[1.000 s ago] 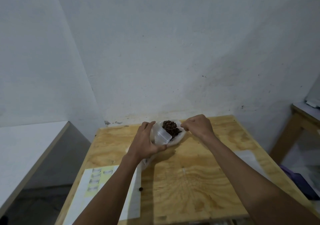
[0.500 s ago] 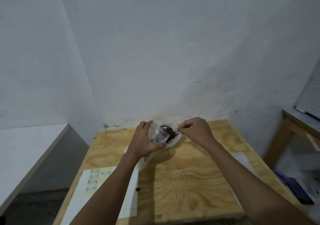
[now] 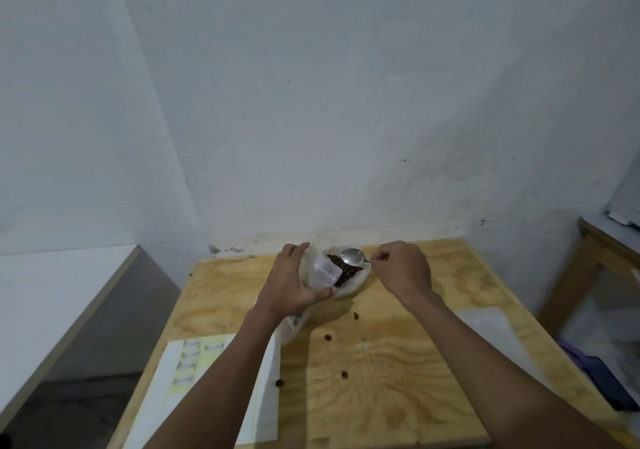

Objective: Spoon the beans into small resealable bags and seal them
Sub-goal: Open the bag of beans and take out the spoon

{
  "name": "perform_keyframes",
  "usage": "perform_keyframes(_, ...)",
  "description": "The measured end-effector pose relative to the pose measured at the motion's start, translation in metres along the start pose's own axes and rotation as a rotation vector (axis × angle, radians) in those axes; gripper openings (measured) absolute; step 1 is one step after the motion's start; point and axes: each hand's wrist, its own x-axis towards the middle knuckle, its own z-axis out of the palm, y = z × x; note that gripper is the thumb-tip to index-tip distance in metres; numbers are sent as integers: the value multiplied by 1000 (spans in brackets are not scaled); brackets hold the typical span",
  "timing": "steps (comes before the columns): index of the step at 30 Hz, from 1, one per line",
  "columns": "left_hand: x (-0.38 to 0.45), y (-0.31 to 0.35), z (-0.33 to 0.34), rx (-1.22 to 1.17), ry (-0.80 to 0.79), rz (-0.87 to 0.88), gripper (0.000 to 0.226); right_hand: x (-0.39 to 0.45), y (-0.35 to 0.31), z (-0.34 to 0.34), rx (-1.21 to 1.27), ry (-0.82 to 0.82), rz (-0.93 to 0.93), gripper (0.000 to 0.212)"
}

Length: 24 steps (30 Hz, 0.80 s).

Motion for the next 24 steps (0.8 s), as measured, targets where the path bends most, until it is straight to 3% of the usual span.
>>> perform_keyframes(5, 5, 0, 10, -34, -3, 10, 117, 3, -8, 19, -157, -42, -21, 22)
perform_keyframes(10, 8, -2, 17, -50, 24, 30, 107, 6, -15, 29, -76, -139, 37, 20)
perform_keyframes(14, 10, -5, 20, -48, 58, 50, 100, 13, -17, 30, 30, -131, 100, 48)
perform_keyframes(24, 7, -5, 20, -67, 39, 31, 103, 26, -4, 44, 211, -231, 185, 23)
